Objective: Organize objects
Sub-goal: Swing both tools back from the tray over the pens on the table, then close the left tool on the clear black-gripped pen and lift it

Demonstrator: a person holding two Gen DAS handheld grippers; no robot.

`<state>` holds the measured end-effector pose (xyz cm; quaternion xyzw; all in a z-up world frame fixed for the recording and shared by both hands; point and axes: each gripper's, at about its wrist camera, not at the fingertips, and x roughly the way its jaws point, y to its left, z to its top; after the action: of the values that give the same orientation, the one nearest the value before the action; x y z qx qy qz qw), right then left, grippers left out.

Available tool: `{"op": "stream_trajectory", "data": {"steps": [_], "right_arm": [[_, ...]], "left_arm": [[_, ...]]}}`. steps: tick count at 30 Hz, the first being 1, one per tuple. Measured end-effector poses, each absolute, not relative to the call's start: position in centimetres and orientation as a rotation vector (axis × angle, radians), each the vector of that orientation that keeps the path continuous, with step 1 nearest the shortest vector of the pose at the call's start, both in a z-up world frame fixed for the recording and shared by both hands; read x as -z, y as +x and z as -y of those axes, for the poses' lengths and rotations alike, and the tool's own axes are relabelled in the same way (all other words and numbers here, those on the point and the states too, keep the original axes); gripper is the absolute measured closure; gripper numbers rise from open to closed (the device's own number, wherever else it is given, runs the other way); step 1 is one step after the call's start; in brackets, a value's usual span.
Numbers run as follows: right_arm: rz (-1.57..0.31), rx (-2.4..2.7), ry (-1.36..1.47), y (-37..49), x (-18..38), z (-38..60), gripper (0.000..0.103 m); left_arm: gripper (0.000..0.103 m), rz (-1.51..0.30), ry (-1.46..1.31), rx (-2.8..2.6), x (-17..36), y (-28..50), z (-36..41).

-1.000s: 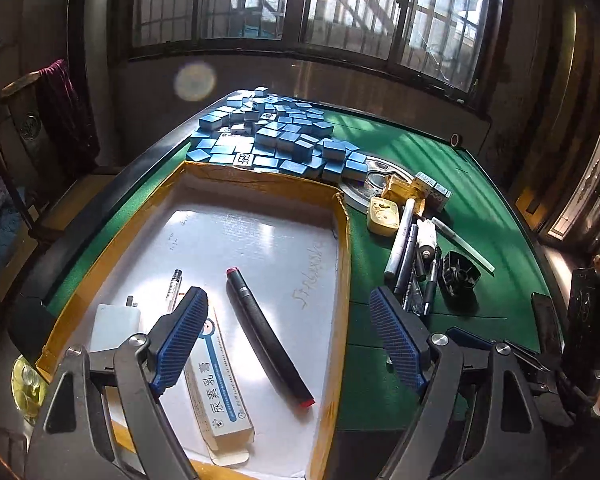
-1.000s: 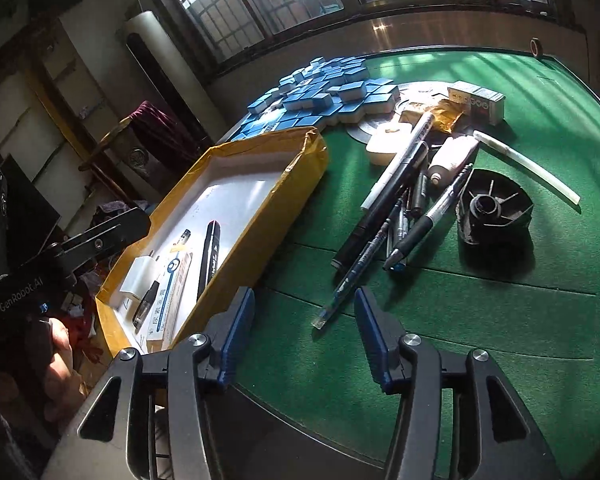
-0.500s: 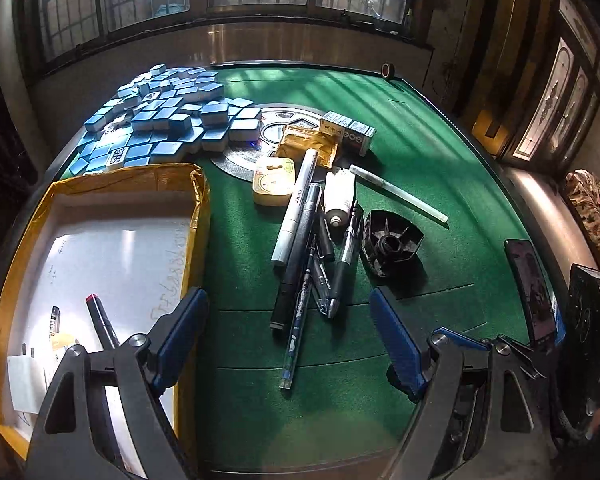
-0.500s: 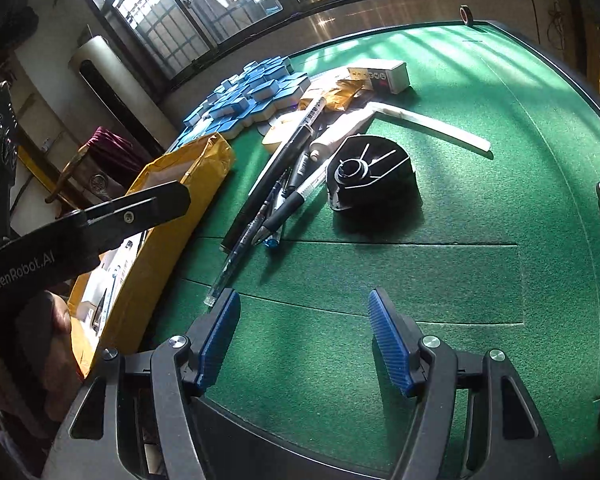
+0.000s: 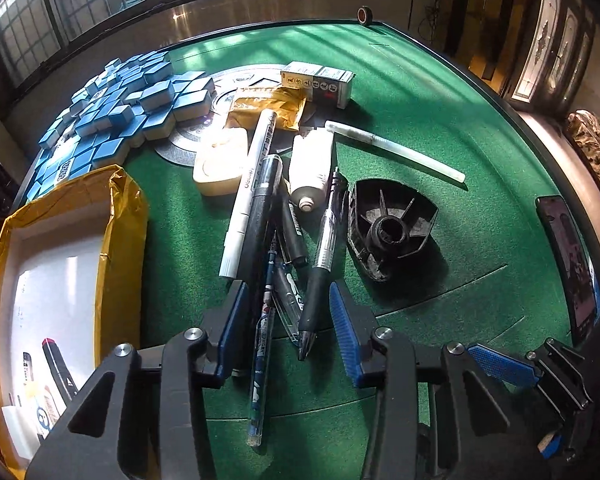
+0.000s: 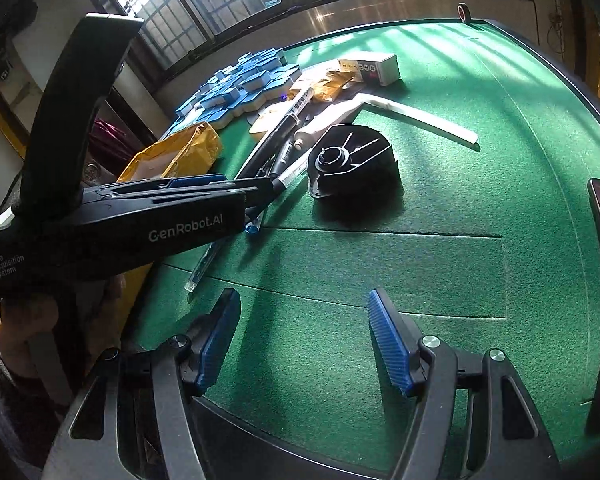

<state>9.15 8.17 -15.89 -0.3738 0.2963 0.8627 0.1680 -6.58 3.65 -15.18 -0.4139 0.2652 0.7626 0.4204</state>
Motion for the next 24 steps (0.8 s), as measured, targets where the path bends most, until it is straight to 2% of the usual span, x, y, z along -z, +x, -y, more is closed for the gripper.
{"op": "stream_trajectory", "data": {"steps": [3, 5, 8, 24], "right_arm": [[-0.858, -2.456, -1.056, 9.3, 15.9, -8.3, 0.042], [-0.857, -2.455, -1.055, 9.3, 16.0, -8.4, 0.042], [-0.854, -2.456, -1.055, 9.3, 16.0, -8.4, 0.042], [-0.907, -2.444, -1.042, 9.3, 16.0, -9.1, 0.044]], "left_arm": [[0.071, -0.701, -1.011, -1.917, 15.4, -6.1, -4.1], [0.082, -0.725, -1.014, -1.901, 15.7, -6.0, -4.5], [0.089, -0.760, -0.996, -1.905, 16.2, -5.6, -4.7], [0.092, -0.606, -1.132, -1.858, 15.1, -4.8, 2.8]]}}
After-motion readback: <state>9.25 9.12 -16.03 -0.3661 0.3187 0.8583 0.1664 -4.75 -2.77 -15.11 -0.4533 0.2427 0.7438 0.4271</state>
